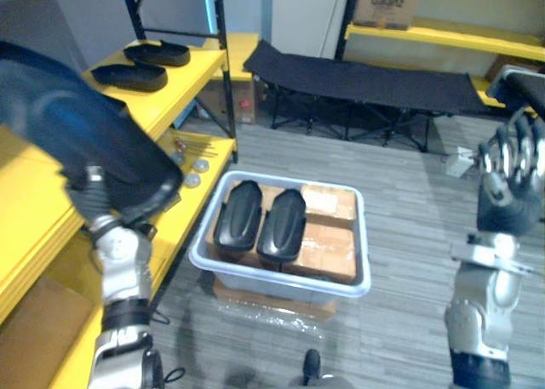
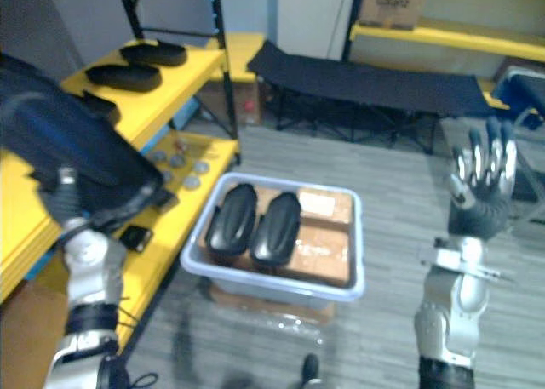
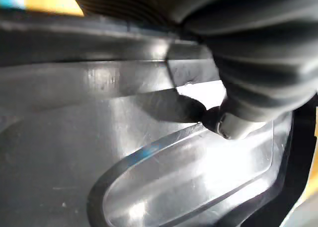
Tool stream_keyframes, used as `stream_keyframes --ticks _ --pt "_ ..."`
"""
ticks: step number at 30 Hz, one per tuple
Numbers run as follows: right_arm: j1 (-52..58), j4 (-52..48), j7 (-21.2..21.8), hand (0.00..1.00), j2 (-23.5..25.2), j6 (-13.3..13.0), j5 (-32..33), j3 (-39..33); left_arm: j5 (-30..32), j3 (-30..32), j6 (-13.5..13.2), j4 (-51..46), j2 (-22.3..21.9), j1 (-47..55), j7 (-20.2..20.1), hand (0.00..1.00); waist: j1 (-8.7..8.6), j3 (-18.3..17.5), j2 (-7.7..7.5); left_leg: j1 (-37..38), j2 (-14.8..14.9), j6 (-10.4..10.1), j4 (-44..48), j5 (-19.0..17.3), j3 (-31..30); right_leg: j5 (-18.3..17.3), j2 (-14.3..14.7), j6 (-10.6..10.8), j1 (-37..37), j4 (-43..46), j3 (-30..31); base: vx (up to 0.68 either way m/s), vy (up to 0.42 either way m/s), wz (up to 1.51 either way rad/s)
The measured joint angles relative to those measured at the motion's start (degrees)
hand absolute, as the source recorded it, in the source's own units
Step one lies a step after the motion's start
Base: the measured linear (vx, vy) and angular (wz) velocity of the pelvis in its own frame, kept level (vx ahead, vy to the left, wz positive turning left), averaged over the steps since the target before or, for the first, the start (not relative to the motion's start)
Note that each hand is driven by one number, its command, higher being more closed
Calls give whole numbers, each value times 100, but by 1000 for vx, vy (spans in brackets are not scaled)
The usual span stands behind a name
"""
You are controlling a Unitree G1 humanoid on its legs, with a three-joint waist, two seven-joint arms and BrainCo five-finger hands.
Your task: Walk over and take plastic housings, then place them on the shelf
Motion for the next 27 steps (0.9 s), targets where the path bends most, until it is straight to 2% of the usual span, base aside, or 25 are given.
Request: stream_keyframes --ticks 1,3,5,6,7,8,9,10,13,16,18,21,22,23,24,25,27 --pt "39 0 0 0 39 0 -69 1 17 67 -32 -272 -55 209 -21 100 44 -35 56 -3 2 -1 0 -2 -21 -9 -2 2 12 0 -16 48 -6 17" --pt "75 5 -10 0 172 -1 -324 24 28 412 -82 -1095 -238 1020 -237 100 258 -97 239 -14 6 -5 6 -2 -162 -36 -11 26 90 0 -171 45 -13 29" --pt "64 11 -6 0 178 10 -355 147 62 798 -94 -1291 -314 1532 -362 100 428 -158 314 -112 0 -16 22 10 -352 -44 -38 40 116 1 -345 29 -21 45" --pt "33 86 1 0 179 17 -354 274 71 1095 -91 -1292 -365 1805 -390 100 603 -166 327 -141 1 -37 25 32 -440 -52 -49 45 151 1 -445 22 -26 48" --pt "2 162 3 0 179 50 -353 344 73 1234 -91 -1289 -379 1946 -380 100 657 -165 325 -158 -1 -41 27 40 -523 -57 -57 43 183 1 -509 21 -25 54" --pt "-84 336 -21 0 190 140 -353 515 70 1540 -95 -1287 -437 2223 -374 100 772 -154 289 -182 -13 -33 25 59 -674 -75 -82 54 260 1 -665 20 -19 56" --pt "-155 478 -64 0 211 251 -358 710 68 1827 -109 -1287 -539 2466 -374 100 961 -156 245 -189 -23 -29 26 61 -761 -90 -100 68 310 1 -761 26 -13 51" --pt "-187 533 -126 0 231 290 -366 804 67 1963 -124 -1287 -602 2580 -365 100 1030 -166 217 -196 -31 -26 26 61 -807 -96 -109 76 333 1 -799 30 -8 48" --pt "-329 798 -273 0 378 426 -516 1348 48 2542 -286 -1287 -915 3126 -221 100 1427 -214 66 -296 -82 16 35 51 -1188 -218 -176 158 495 1 -1142 55 -8 63" --pt "-581 923 -278 0 374 603 -577 1727 15 2789 -408 -1287 -1209 3381 -176 100 1671 -228 -42 -393 -162 41 40 77 -1653 -287 -241 233 716 55 -1563 76 -3 73" --pt "-690 1022 -277 0 362 749 -590 1901 -17 2812 -445 -1293 -1429 3443 -182 100 1764 -221 -32 -497 -259 99 185 48 -1852 -360 -319 314 904 58 -1853 94 27 99" --pt "-698 1203 -336 0 298 861 -792 1861 -46 2706 -435 -1530 -1536 3352 -346 100 1715 2 -12 -1054 -348 245 932 38 -1256 -577 -495 437 1294 121 -2564 73 52 141" --pt "-688 1258 -393 0 274 878 -843 1875 -45 2681 -422 -1602 -1540 3368 -419 100 1734 57 41 -1121 -376 253 1010 35 -1218 -636 -518 448 1312 181 -2572 52 85 142" --pt "-685 1313 -496 0 270 965 -990 1877 -47 2649 -306 -1790 -1551 3397 -571 100 1784 127 7 -1175 -514 294 991 74 -1433 -744 -562 469 1384 245 -2557 40 69 97" --pt "-686 1322 -520 0 276 977 -1038 1880 -49 2640 -285 -1831 -1565 3423 -636 100 1828 172 53 -1190 -565 308 948 95 -1508 -780 -589 451 1391 268 -2557 63 79 91" --pt "-687 1335 -524 0 283 977 -1108 1884 -50 2639 -255 -1881 -1600 3479 -711 100 1898 188 49 -1184 -628 321 855 134 -1566 -798 -635 441 1396 288 -2558 82 60 56" --pt "-715 1335 -495 0 284 976 -1200 1893 -213 2642 -238 -2058 -1770 3716 -862 100 1916 201 15 -1174 -757 336 698 223 -1678 -828 -723 395 1457 297 -2603 118 51 51"
